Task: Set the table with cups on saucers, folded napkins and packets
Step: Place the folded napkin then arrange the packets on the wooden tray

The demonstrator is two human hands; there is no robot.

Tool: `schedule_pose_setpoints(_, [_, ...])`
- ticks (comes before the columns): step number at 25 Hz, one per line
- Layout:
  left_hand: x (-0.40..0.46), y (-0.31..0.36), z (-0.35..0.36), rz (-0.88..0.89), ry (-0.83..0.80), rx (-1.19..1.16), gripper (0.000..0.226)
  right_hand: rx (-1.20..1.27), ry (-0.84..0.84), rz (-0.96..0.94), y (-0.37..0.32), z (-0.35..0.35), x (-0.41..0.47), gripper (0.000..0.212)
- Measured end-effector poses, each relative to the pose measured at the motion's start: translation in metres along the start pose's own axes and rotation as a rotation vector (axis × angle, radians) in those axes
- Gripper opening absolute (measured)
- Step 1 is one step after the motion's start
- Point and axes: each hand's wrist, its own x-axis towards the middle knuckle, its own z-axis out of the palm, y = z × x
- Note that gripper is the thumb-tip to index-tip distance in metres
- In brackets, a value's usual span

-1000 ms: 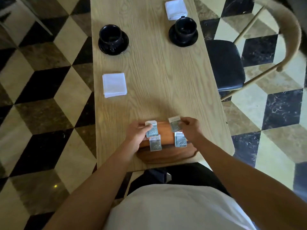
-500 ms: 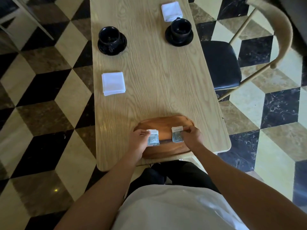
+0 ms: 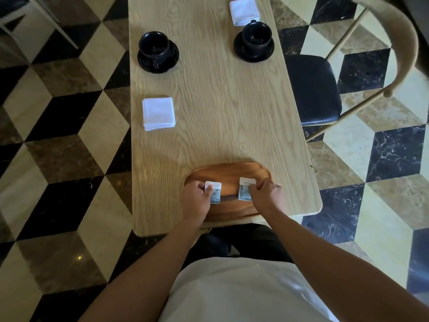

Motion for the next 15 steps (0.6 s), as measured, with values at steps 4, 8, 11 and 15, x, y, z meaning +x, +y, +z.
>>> schedule_pose_setpoints(4, [-0.012, 0.002, 0.003, 0.12, -0.026, 0.153, 0.066, -0.03, 0.045, -0.089, -0.004, 0.003, -0.007, 0.038])
schedule_pose_setpoints(8, [-0.019, 0.007, 0.008, 0.38, 0.033, 0.367, 0.052, -0.177, 0.065, -0.247, -0.015, 0.01, -0.013, 0.048])
schedule_pose_setpoints(11, [-0.02, 0.008, 0.011, 0.348, 0.0, 0.367, 0.042, -0.16, 0.003, -0.212, -0.02, 0.013, -0.012, 0.042])
schedule_pose_setpoints(15, [-0.02, 0.009, 0.013, 0.281, -0.031, 0.344, 0.04, -0.142, -0.028, -0.224, -0.022, 0.016, -0.011, 0.036])
